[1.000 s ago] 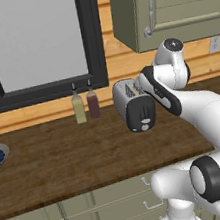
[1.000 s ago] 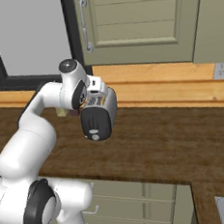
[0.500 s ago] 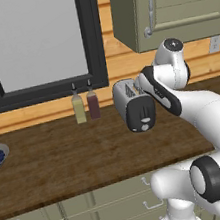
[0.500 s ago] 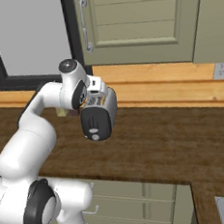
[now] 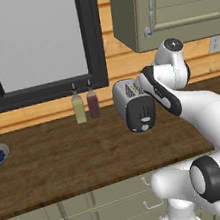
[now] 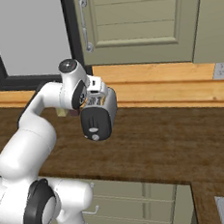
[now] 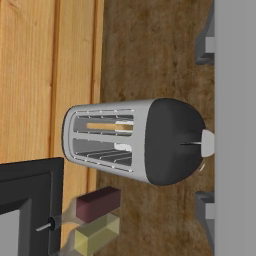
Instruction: Start the toaster. Once the lever pops up, take the bread to the plate on the dining counter.
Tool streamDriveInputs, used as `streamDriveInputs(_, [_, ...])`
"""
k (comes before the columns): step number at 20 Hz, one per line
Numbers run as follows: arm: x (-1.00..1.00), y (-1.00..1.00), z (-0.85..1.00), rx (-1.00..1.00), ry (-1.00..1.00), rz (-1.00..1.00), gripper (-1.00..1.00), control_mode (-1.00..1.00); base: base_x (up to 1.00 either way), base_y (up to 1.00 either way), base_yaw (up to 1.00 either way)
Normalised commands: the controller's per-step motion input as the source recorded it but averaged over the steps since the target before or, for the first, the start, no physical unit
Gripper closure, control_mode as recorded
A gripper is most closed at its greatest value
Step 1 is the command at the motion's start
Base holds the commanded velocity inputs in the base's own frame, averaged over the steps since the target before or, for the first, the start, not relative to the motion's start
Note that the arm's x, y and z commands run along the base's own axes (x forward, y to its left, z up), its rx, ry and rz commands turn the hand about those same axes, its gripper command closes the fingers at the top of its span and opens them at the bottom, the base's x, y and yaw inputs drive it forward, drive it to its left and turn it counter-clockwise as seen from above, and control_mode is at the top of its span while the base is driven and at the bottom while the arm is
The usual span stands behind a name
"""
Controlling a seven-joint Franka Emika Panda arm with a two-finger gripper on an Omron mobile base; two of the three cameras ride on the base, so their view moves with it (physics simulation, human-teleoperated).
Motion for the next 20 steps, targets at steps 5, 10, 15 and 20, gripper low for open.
streamDriveInputs(5, [0.00, 0.00, 0.00, 0.00, 0.00, 0.00, -1.00, -1.00, 0.00, 0.00, 0.00])
streamDriveInputs(10, [0.00, 0.00, 0.00, 0.00, 0.00, 0.00, -1.00, -1.00, 0.00, 0.00, 0.00])
streamDriveInputs(15, [0.00, 0.00, 0.00, 0.00, 0.00, 0.00, -1.00, -1.00, 0.00, 0.00, 0.00])
streamDriveInputs(20, [0.00, 0.00, 0.00, 0.00, 0.00, 0.00, -1.00, -1.00, 0.00, 0.00, 0.00])
